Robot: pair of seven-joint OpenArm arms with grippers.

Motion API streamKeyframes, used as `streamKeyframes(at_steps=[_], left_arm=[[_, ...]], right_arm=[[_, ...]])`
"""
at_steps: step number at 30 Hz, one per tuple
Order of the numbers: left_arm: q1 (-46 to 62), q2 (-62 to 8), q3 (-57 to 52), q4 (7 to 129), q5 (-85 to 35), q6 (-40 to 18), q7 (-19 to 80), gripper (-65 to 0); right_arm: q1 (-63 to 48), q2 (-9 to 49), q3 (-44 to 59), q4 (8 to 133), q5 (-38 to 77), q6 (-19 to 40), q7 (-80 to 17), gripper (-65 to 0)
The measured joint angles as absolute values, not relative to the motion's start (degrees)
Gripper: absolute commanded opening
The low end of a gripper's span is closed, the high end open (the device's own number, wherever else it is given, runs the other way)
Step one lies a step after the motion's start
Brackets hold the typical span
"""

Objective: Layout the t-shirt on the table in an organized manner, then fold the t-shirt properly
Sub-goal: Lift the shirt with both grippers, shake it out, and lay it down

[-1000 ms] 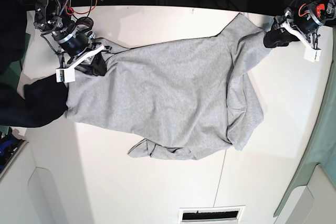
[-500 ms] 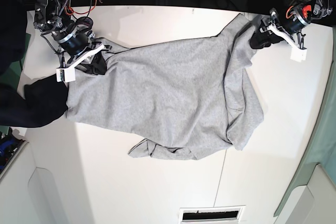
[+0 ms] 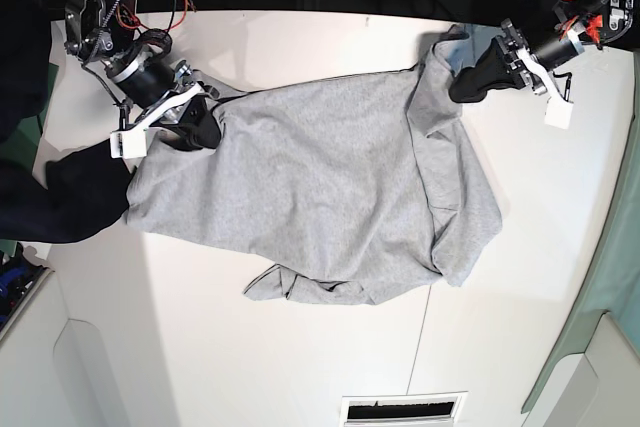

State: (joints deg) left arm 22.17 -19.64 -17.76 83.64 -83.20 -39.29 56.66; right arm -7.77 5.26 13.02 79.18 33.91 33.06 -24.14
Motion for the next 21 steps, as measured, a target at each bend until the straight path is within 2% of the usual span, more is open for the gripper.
streamKeyframes(at_steps=[5,13,21], left_arm=[[22.0,-19.66,-19.46,91.35,-83.35,-39.29,56.71,-65.0],[21.02,-20.64,-32.64,95.66,-83.33,-39.29,56.14,-65.0],[20.93,-21.74,-49.78,101.8,-83.13,-39.29,55.88,-65.0]], right_arm=[[-7.75,5.23,13.02,80.07,34.52,33.06,-24.38,-65.0],[-7.79,5.34,11.07,81.91,34.37,33.08,-28.16,-65.0],[-10.07,5.41,11.0,97.58,38.63,32.95,-35.16,-65.0]])
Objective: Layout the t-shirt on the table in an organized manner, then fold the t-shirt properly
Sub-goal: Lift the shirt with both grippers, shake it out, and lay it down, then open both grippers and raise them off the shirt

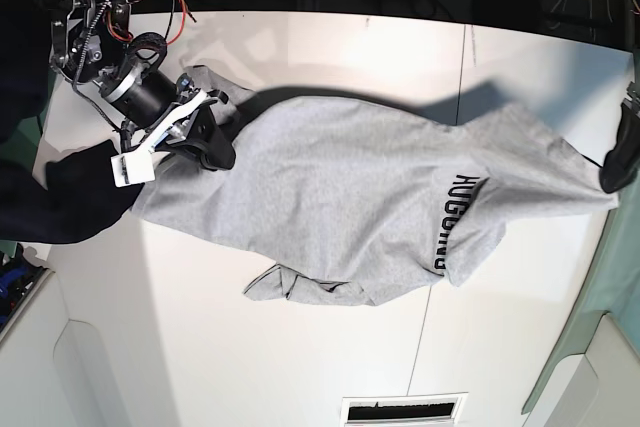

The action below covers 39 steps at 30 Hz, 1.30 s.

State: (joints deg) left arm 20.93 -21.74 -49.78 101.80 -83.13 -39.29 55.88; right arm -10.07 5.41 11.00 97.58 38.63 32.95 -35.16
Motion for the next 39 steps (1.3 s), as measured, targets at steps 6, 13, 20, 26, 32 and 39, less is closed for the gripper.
streamKeyframes(at_steps=[6,13,20,26,32,39], left_arm=[[20.93,-21.58,-60.64,109.01,-83.2,-39.27,53.34,-65.0],[16.84,-21.58,-70.06,116.33,-83.35,-39.51,50.74,-65.0],[5.32,-24.23,-52.66,111.83,-74.89,-39.77,44.29,-65.0],[-9.85,-26.37,-23.79,87.92,-53.23,-39.48,27.22,-65.0],[-25.93,-25.74,-10.55,64.71,-46.68,-39.55,23.07,-65.0],[-28.93,-26.13,-7.46,56.69,-46.37,-39.42,24.08,-37.7]], right_arm=[[-14.52,5.41,11.0,115.04,41.6,33.06,-36.38,-65.0],[-15.84,5.54,13.69,132.18,40.99,33.65,-35.55,-65.0],[-4.58,5.56,17.21,125.89,25.93,31.53,-30.85,-65.0],[11.77,5.58,17.17,98.65,21.3,31.92,-24.82,-65.0],[26.94,5.69,17.26,75.85,17.87,30.96,-24.64,-65.0],[29.95,5.67,17.23,67.13,17.93,30.85,-24.82,-29.9]])
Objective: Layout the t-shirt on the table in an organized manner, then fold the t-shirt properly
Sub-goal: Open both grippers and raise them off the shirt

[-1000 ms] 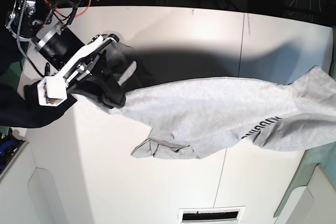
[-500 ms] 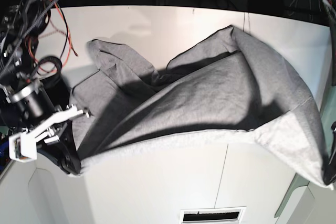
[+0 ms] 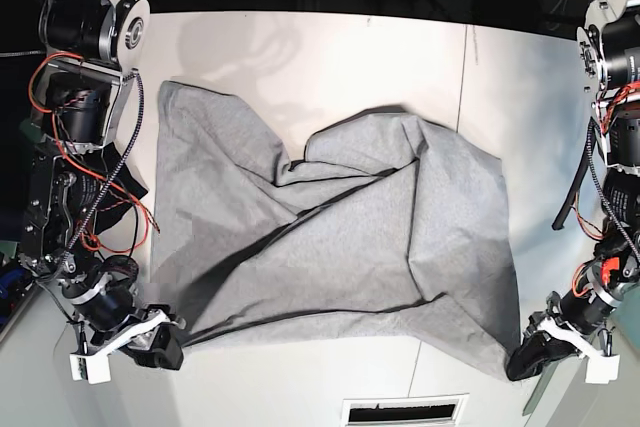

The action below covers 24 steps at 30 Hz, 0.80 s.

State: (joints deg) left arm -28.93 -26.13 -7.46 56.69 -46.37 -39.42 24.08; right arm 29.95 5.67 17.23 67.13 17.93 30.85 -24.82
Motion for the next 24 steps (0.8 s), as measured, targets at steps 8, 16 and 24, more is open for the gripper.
streamKeyframes(at_steps=[8,16,24], left_arm=[[-27.55,-29.02,-7.55,56.93,-58.83,-39.46,48.56,-32.1],[-15.03,-33.28,-10.96,56.88,-68.88,-39.24,53.23,-41.5],[-3.79,-32.75,-13.15,56.93,-74.94,-39.29,56.42,-41.4]], right_arm=[[22.74,5.65,17.23,70.52,27.31,30.74,-38.06,-25.1],[7.68,5.54,17.69,82.56,28.97,30.76,-41.65,-25.1],[-2.17,5.67,19.66,86.67,25.36,29.85,-40.05,-25.1]])
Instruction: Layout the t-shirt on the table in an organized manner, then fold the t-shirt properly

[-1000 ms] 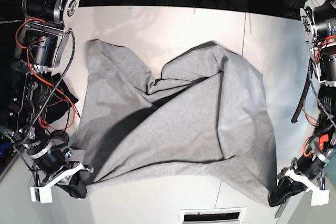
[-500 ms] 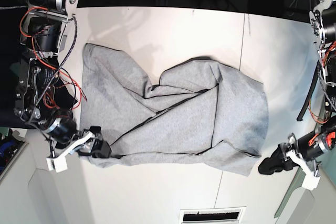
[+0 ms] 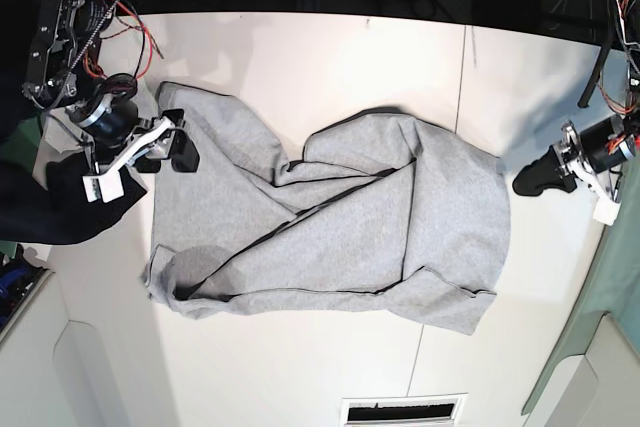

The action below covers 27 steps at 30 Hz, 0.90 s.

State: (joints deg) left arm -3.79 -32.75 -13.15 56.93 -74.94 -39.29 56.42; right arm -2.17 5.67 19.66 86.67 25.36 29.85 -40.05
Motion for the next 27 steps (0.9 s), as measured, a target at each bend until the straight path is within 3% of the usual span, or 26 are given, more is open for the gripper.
streamKeyframes(at_steps=[4,9,15,17,19,20,23,24,27], left_arm=[[-1.87,-31.14,-13.21,56.99,-73.84,-39.31,53.87,-40.8],[0.03,-26.06,-13.19,56.97,-63.02,-39.24,46.28,-32.1],[-0.47,-22.2,-13.23,56.99,-61.47,-39.29,44.6,-32.4],[-0.32,-21.02,-13.23,56.99,-61.17,-39.29,41.95,-40.1],[-0.27,-20.29,-13.19,56.97,-60.51,-39.27,39.11,-60.1],[-0.3,-20.16,-13.19,56.97,-60.31,-39.27,37.82,-65.0],[-0.36,-20.62,-13.19,56.99,-60.69,-39.27,37.39,-65.0],[-0.3,-21.08,-13.21,57.41,-60.75,-39.27,37.47,-65.0],[0.78,-23.59,-16.38,61.8,-60.99,-39.16,38.37,-65.0]], right_arm=[[-4.16,5.74,19.99,84.9,22.92,28.53,-37.67,-25.1],[-4.45,6.48,20.14,81.12,23.05,28.47,-35.62,-25.1],[-3.64,6.02,20.1,76.71,25.8,28.73,-32.93,-25.1],[-3.62,6.07,19.9,75.61,26.39,30.17,-32.25,-25.4],[-3.64,6.22,18.98,75.4,26.74,30.46,-31.94,-30.8],[-3.64,6.24,18.22,75.37,26.65,30.39,-32.23,-36.6],[-3.64,6.17,15.57,75.16,26.55,30.26,-32.88,-61.8],[-3.66,6.15,14.92,75.16,26.3,30.24,-33.1,-65.0],[-4.03,5.87,14.48,77.89,25.61,31.88,-34.65,-65.0]])
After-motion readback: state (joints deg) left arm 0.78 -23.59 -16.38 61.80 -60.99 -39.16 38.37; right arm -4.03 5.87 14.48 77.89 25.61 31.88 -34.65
